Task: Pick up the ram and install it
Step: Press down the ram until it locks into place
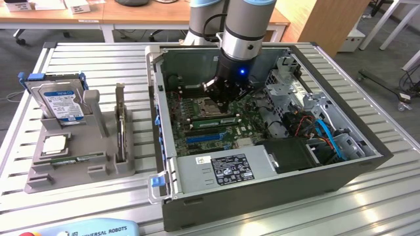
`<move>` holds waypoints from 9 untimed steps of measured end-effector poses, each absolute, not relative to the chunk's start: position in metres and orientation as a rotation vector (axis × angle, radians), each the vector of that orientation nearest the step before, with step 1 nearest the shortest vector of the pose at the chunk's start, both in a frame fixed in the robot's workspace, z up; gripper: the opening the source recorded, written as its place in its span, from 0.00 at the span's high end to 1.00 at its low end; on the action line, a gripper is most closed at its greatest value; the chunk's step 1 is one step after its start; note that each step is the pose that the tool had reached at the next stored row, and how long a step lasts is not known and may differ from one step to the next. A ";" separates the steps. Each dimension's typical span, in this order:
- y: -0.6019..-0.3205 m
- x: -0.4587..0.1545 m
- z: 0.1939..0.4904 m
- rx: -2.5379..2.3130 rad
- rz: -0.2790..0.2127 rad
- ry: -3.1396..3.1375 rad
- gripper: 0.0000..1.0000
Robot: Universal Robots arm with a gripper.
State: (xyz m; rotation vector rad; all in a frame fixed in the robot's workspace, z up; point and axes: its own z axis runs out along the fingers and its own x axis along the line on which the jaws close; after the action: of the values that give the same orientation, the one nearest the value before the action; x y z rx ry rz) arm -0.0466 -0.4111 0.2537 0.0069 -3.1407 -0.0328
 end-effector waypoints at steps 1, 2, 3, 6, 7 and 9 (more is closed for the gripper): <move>-0.411 -0.047 0.254 0.002 -0.033 -3.141 0.90; -0.411 -0.047 0.254 0.002 -0.033 -3.141 0.90; -0.411 -0.047 0.254 0.002 -0.033 -3.141 0.90; -0.411 -0.047 0.254 0.002 -0.033 -3.141 0.90; -0.411 -0.047 0.254 0.002 -0.033 -3.141 0.90; -0.411 -0.047 0.254 0.002 -0.033 -3.141 0.90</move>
State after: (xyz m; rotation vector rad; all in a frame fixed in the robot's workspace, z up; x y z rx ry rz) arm -0.0474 -0.4110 0.2536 0.0022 -3.1410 -0.0331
